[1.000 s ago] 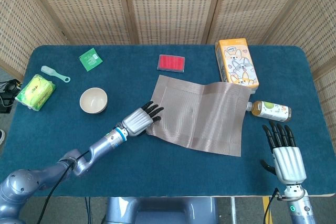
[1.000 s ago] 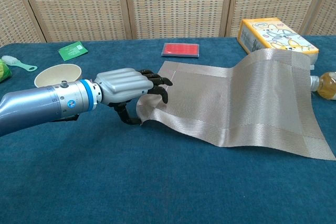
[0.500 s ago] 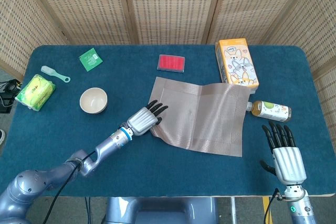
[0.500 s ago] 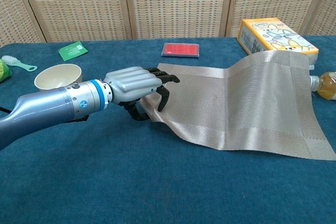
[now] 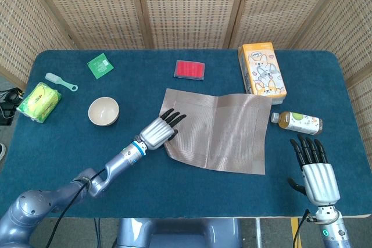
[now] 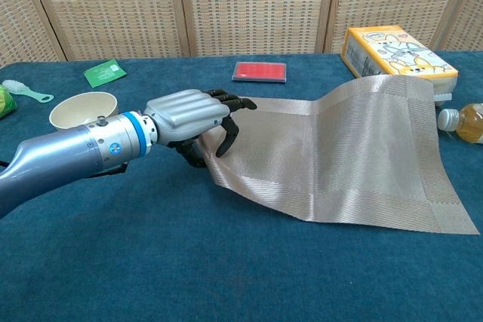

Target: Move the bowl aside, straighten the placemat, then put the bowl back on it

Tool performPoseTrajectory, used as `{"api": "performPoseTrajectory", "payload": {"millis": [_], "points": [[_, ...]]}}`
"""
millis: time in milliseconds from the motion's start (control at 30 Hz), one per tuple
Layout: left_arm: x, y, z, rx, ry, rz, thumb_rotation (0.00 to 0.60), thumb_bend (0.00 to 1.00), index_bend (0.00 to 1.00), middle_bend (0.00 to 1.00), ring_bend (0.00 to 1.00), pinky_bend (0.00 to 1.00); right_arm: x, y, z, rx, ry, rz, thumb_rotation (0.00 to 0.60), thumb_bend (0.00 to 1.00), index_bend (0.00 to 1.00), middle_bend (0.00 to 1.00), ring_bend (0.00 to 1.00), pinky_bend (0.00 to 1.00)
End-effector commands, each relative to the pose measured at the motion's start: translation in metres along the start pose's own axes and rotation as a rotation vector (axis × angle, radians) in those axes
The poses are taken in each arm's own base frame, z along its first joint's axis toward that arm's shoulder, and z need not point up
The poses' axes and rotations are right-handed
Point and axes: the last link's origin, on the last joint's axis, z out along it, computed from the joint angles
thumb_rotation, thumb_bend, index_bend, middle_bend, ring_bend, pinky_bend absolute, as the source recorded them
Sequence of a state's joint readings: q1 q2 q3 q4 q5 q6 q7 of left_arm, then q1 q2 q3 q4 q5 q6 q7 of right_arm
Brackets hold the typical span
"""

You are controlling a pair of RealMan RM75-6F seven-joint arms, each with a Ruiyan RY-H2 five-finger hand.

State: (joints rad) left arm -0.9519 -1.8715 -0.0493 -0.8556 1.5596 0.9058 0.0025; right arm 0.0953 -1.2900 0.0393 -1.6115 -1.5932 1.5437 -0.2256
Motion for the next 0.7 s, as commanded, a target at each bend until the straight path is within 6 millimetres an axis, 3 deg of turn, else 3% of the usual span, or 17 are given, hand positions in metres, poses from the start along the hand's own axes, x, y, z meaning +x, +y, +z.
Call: {"api": "performPoseTrajectory", "payload": {"millis": [33, 233, 700], "points": [[0.001, -0.005, -0.016, -0.014, 0.007, 0.009, 0.6, 0.45, 0.79, 0.0, 0.0, 0.0, 0.0, 0.0, 0.0, 0.001, 0.0, 0.0, 0.6, 0.0, 0.0, 0.0, 0.0, 0.0], [0.003, -0.01, -0.05, -0.031, -0.001, 0.026, 0.6, 0.44, 0.8, 0.0, 0.0, 0.0, 0.002, -0.001, -0.001, 0.005, 0.003, 0.001, 0.6, 0.0, 0.0, 0.0, 0.0, 0.0], [0.001, 0.002, -0.147, 0.04, -0.147, 0.098, 0.6, 0.44, 0.81, 0.0, 0.0, 0.0, 0.012, -0.006, -0.008, 0.031, 0.031, 0.019, 0.6, 0.0, 0.0, 0.0, 0.0, 0.0]]}}
